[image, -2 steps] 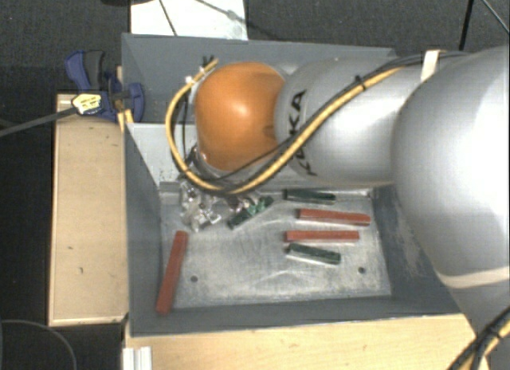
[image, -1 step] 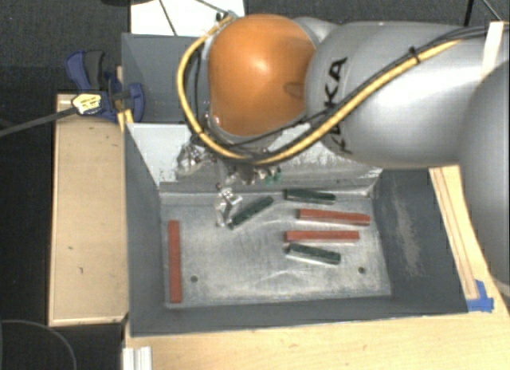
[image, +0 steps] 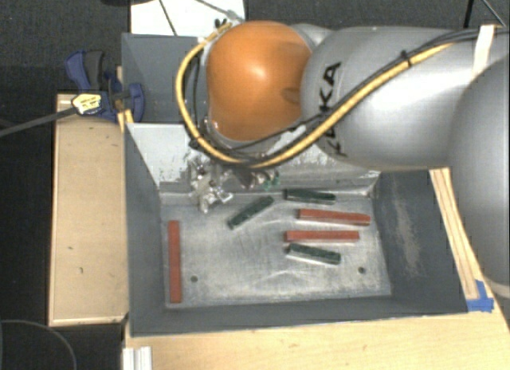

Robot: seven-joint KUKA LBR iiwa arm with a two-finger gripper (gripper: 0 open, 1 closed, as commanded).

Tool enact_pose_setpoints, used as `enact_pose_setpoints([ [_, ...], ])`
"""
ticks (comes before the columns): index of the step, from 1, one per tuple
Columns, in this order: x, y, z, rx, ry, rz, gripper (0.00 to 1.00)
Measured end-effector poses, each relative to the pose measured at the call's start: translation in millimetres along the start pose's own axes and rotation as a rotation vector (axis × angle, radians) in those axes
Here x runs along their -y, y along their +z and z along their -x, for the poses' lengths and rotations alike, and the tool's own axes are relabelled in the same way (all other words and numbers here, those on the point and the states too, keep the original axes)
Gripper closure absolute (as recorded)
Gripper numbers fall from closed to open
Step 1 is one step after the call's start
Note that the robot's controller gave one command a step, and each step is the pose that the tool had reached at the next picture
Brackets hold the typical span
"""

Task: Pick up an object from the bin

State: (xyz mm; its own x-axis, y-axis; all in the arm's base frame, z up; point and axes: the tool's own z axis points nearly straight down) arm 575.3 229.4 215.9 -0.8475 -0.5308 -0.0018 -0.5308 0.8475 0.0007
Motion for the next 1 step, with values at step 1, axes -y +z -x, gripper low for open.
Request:
enact_pose_setpoints([
  [1, 0.5, 13.3, -0.2, -0.002, -0.003, 0.0, 0.0],
])
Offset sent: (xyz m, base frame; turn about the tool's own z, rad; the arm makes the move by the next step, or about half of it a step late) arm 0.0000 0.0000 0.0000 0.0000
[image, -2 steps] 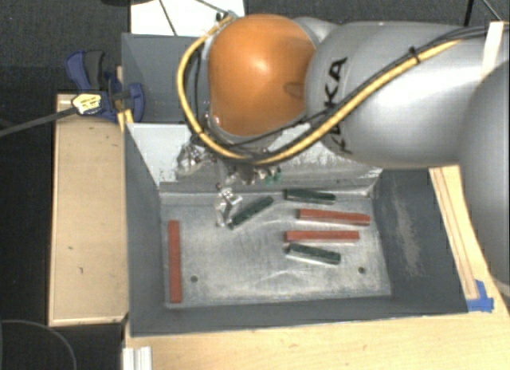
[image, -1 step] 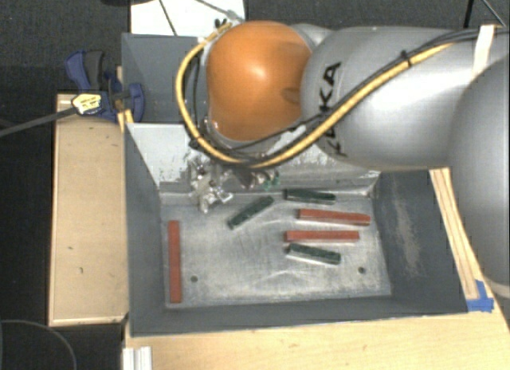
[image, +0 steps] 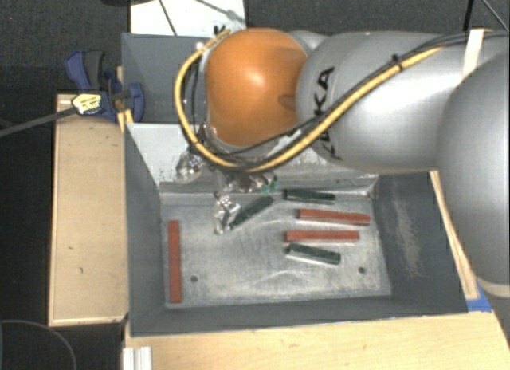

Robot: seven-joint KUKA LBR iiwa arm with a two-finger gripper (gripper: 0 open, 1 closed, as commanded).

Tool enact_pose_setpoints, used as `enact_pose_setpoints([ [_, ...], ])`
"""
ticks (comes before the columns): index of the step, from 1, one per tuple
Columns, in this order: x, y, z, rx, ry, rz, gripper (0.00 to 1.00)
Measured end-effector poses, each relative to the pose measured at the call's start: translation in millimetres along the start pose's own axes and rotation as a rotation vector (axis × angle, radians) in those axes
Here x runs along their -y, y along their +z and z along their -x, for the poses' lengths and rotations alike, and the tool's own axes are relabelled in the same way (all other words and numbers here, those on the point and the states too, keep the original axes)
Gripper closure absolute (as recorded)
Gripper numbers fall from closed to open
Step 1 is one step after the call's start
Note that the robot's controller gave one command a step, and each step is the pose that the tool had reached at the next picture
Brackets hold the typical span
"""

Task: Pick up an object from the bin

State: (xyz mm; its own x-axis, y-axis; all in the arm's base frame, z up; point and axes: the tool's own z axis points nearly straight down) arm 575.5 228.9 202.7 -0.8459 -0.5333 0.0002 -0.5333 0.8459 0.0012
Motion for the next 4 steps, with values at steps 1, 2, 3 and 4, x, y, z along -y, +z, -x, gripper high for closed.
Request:
enact_pose_setpoints([
  [1, 0, 6, -0.1, 0.0, 0.0, 0.0, 0.0],
  [2, 3, 14, -2.2, 0.012, -0.018, -0.001, 0.0],
  [3, 38, 86, -21.7, 0.008, -0.072, -0.001, 0.0],
  [4, 54, 119, -26.2, -0.002, -0.064, 0.001, 0.0],
])
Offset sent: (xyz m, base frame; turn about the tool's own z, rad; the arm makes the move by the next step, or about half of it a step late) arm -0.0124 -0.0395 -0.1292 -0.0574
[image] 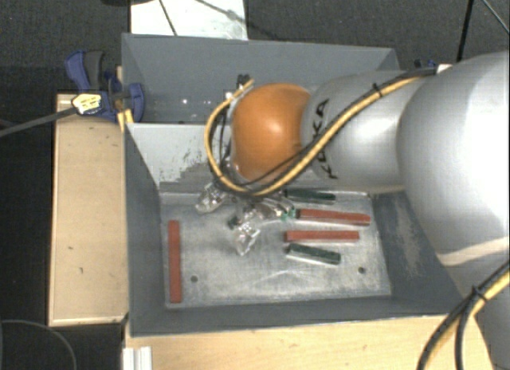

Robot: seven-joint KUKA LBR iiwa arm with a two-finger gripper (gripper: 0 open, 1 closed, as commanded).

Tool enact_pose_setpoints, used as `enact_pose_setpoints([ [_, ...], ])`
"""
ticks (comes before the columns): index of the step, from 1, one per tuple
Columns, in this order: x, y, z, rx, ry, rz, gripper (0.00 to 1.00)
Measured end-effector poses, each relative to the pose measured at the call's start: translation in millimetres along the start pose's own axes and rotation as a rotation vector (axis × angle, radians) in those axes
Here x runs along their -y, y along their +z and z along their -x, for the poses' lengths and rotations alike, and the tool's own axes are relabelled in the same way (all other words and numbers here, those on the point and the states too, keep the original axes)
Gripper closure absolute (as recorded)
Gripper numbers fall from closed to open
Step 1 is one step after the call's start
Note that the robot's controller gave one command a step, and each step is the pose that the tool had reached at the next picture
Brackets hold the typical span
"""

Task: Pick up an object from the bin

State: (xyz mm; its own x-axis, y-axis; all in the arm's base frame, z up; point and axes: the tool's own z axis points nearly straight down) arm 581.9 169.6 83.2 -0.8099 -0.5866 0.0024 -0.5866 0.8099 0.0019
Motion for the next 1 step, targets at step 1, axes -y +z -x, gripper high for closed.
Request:
enact_pose_setpoints([
  [1, 35.6, 1.6, -17.7, 0.008, -0.007, -0.001, 0.0],
])
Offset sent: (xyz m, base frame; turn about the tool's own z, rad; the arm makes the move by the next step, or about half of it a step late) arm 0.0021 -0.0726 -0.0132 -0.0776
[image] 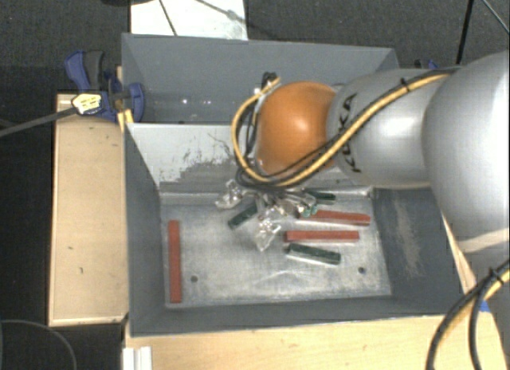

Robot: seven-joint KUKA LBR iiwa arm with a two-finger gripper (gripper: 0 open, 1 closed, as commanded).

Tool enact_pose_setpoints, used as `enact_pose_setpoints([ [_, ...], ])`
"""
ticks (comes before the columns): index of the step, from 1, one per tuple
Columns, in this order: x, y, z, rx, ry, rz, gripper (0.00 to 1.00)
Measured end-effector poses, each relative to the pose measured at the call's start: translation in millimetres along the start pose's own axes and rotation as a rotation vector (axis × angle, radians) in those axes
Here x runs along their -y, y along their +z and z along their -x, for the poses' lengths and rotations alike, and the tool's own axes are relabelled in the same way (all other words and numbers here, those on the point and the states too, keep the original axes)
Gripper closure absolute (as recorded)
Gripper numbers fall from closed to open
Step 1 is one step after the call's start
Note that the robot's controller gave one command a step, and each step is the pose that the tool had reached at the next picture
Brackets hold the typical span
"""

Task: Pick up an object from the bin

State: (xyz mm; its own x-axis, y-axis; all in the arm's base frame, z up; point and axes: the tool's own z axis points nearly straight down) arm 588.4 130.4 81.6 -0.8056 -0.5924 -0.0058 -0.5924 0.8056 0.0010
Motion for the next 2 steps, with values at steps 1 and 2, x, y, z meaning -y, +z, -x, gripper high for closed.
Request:
enact_pose_setpoints([
  [1, 25.9, 6.3, -20.4, 0.002, -0.065, -0.004, 1.0],
  [2, 25.9, 6.3, -20.4, 0.002, -0.063, -0.004, 1.0],
])
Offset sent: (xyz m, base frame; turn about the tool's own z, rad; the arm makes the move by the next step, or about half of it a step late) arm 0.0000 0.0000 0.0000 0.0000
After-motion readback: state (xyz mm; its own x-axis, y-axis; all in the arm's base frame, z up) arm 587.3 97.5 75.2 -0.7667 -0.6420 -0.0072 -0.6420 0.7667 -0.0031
